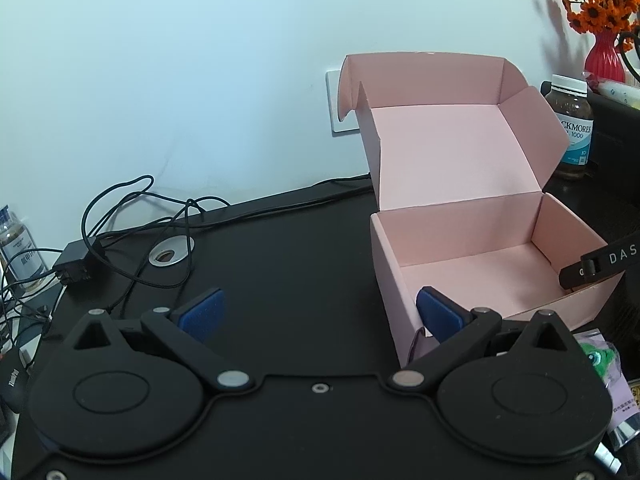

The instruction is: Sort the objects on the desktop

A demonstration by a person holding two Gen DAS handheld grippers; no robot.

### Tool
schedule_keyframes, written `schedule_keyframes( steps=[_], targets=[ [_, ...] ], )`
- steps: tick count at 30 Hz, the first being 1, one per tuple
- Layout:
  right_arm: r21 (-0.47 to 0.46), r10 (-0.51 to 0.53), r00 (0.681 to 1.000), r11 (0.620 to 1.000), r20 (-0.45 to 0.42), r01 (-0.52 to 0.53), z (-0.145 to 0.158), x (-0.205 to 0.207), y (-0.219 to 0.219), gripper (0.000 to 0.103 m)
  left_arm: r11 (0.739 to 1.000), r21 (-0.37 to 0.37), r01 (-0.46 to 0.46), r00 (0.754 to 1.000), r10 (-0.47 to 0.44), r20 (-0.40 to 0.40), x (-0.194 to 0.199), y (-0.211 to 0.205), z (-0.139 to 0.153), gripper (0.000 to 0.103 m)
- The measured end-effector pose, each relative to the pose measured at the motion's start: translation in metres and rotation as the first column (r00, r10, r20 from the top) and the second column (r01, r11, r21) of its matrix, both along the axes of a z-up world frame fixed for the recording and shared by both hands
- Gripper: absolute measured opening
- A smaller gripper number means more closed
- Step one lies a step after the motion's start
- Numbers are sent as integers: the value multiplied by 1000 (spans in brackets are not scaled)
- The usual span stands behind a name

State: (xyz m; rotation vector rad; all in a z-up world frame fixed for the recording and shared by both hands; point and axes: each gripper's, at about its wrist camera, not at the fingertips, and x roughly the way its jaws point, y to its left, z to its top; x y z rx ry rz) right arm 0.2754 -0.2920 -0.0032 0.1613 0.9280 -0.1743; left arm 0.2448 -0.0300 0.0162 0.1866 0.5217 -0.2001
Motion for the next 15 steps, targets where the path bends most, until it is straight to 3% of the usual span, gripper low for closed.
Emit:
schedule_keyframes(
  steps=[15],
  targets=[
    [4, 2, 1000, 1000, 13, -2, 0, -10, -1, 102, 1000, -27, -4, 1000, 4, -9, 0, 2, 0, 103]
  ],
)
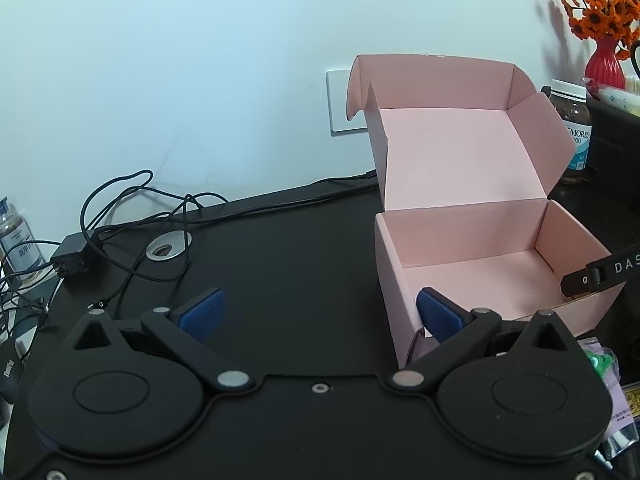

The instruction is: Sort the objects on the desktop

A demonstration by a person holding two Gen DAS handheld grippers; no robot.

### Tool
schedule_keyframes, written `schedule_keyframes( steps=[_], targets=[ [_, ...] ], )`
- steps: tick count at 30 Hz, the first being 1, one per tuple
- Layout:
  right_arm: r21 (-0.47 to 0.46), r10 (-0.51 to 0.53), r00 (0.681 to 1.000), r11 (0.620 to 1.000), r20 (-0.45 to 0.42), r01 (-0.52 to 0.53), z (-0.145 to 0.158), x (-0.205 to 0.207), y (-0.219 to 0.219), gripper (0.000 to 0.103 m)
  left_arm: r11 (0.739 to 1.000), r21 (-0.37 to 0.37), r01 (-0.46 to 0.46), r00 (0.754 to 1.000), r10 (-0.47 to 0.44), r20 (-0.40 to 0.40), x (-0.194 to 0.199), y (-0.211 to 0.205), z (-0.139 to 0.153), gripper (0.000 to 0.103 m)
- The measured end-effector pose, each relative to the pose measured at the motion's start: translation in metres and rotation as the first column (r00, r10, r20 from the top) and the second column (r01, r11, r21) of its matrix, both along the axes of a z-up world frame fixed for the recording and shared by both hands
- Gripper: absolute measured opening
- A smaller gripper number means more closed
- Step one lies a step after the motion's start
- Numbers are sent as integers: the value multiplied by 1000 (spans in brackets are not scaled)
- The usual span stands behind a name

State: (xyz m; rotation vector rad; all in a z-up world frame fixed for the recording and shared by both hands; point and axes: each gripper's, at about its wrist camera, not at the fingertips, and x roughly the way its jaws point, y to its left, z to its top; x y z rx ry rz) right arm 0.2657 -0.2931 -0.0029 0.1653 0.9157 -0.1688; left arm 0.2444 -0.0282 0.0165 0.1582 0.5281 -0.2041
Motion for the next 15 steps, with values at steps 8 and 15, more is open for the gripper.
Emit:
schedule_keyframes(
  steps=[8, 15],
  targets=[
    [-34, 62, 992, 998, 112, -59, 10, -13, 9, 102, 999, -23, -45, 998, 46, 40, -6, 9, 8, 103],
    [-85, 144, 961, 988, 237, -127, 22, -36, 19, 102, 996, -66, -59, 998, 60, 13, -2, 21, 11, 103]
  ],
)
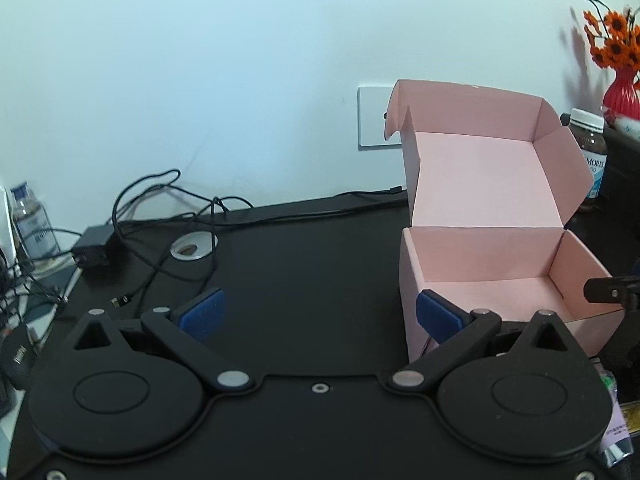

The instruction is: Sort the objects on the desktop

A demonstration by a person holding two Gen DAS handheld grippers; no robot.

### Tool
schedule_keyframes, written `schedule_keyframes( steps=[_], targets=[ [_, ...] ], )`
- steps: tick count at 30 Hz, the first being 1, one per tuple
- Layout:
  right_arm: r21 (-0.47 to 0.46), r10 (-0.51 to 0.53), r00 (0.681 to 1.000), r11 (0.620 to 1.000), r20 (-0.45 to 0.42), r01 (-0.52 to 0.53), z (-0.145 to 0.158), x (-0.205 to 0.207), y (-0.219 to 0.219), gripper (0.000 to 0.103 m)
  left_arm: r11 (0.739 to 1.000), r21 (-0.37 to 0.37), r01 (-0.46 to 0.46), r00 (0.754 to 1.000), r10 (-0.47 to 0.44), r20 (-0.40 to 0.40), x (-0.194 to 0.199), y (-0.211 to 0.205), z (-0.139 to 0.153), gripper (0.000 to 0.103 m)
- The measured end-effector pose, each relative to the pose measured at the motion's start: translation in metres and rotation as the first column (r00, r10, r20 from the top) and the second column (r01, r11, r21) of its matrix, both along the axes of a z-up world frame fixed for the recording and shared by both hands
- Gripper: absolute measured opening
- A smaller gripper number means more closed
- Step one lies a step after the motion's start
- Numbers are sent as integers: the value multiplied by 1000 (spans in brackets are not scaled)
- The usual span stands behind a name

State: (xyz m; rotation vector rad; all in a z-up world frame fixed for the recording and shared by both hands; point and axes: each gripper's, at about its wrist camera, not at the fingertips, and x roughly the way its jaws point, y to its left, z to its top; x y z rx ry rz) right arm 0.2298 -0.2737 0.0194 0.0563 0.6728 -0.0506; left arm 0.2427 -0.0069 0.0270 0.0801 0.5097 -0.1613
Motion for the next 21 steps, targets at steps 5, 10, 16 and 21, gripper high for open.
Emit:
schedule_keyframes(
  steps=[5, 10, 16, 21],
  targets=[
    [-23, 45, 996, 999, 82, -43, 8, -21, -2, 102, 999, -41, -9, 1000, 10, 12, -2, 8, 2, 103],
    [-41, 56, 992, 998, 116, -52, 4, -42, -12, 102, 998, -19, -51, 997, 52, 64, -10, 6, 4, 103],
    [-96, 66, 982, 994, 175, -50, 3, -71, -21, 102, 998, 14, -69, 986, 65, 155, -22, 3, 9, 103],
    [-126, 106, 980, 988, 168, -85, 2, -91, -22, 102, 997, 39, -65, 980, 57, 189, -27, -2, 9, 103]
  ],
)
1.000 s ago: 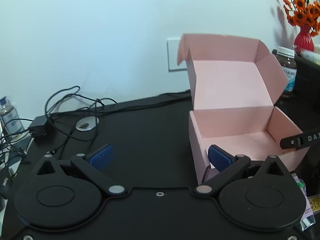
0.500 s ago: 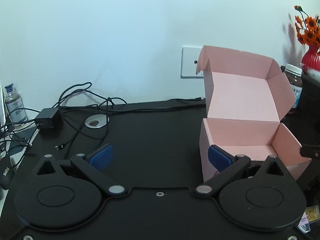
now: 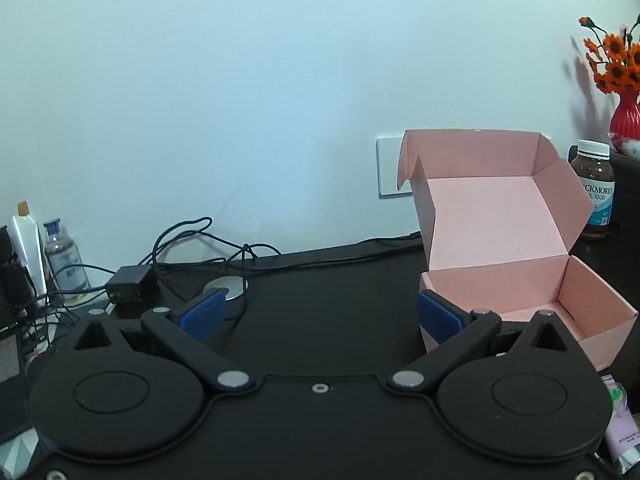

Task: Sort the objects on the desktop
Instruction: 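Close the right gripper on the black scrunchie and lift it, then carry the scrunchie into the pink box and open the right gripper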

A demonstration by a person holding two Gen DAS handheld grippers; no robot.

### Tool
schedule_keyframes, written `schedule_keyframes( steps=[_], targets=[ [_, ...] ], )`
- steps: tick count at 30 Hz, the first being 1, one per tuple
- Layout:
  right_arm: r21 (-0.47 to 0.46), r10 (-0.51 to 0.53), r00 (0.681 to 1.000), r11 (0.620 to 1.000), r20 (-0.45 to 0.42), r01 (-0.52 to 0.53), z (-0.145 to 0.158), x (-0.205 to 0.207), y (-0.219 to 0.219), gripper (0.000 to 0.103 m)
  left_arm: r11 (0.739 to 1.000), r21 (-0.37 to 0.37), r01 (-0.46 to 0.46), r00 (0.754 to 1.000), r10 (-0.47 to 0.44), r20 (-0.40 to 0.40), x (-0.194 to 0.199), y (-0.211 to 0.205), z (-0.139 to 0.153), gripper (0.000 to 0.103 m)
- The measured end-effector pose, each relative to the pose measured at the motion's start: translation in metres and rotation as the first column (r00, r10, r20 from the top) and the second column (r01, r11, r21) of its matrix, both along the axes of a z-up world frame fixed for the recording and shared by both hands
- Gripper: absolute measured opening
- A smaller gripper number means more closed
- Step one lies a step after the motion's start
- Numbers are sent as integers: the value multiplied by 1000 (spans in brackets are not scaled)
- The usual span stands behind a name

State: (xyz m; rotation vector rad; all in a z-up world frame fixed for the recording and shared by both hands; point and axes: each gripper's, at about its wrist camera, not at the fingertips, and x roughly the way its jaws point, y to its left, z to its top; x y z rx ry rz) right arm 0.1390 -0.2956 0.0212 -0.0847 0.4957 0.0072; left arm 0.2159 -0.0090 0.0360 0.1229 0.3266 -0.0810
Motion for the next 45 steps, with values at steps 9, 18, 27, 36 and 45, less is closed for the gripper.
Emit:
schedule_keyframes(
  steps=[9, 18, 27, 36, 45],
  targets=[
    [13, 118, 992, 993, -39, -117, -17, -8, 15, 85, 1000, 31, 3, 1000, -3, 12, -1, -4, -4, 103],
    [106, 156, 984, 983, -82, -147, -32, 2, 13, 52, 1000, 13, 10, 1000, -10, 1, 0, -2, -6, 103],
    [109, 157, 983, 983, -92, -147, -38, 2, 11, 32, 1000, 26, 10, 1000, -10, -10, 1, -5, -9, 103],
    [126, 134, 988, 984, -78, -123, -38, 2, 6, 25, 999, 32, 6, 1000, -5, -10, 1, -5, -9, 103],
    [33, 135, 990, 990, -29, -134, 1, 9, 12, 25, 998, 55, -3, 1000, 4, -22, 3, -9, -11, 103]
  ],
)
